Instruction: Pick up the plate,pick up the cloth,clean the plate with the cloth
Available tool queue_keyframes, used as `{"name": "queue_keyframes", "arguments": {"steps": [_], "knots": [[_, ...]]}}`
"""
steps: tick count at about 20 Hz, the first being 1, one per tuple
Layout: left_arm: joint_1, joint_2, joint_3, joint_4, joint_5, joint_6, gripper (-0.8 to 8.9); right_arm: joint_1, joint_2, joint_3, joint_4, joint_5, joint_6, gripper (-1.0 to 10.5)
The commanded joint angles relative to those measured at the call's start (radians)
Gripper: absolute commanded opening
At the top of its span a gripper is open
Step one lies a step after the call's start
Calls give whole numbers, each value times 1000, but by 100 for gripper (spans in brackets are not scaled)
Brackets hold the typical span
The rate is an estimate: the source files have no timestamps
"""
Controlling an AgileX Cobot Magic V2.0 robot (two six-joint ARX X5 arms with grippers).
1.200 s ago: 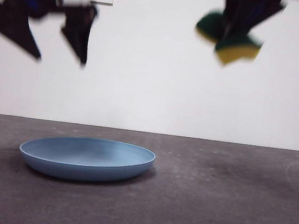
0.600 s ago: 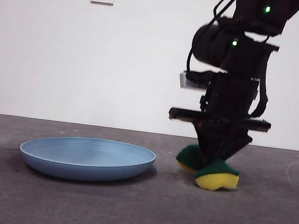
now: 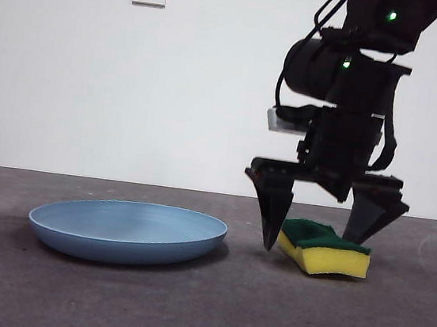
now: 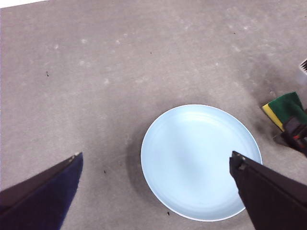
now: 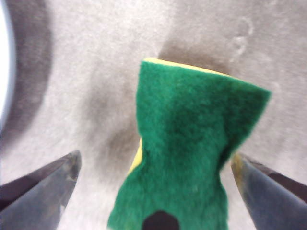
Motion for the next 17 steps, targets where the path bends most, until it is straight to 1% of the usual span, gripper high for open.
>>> {"name": "queue_keyframes", "arguments": {"steps": [1,2,3,4,5,6,7,10,12,14,16,17], "knots": [[-3,0,-3,5,-7,-7,566,2,-82,-8,-11,2,6,806],[-2,1,-3,5,-7,-7,558,2,-126,-8,-26,2,6,669],[-2,3,-3,5,-8,-6,466,2,-180,-8,-50,-1,6,382],[-2,6,-3,5,-8,-1,268,2,-238,-8,-72,-2,5,86],[-3,8,-3,7,-7,21,57,2,-287,-8,-80,-2,2,-11],[-3,12,-3,10,-8,32,-1,2,-332,-8,-80,-2,2,-8],[-3,13,-3,12,-7,39,-8,4,-386,-8,-76,-2,2,-9],[-2,13,-3,21,-8,48,-8,4,-508,-8,-72,-1,-3,-9],[-3,8,-3,35,-8,73,-8,4,-572,-10,-70,-1,-15,-9],[-6,-7,-4,46,-5,74,-8,7,-631,-19,-60,-1,-29,-9],[-29,-40,-25,68,-7,77,-9,22,-695,-60,-22,10,-32,-9],[-39,-68,-54,102,-9,77,-8,31,-731,-93,10,32,-32,-9]]}}
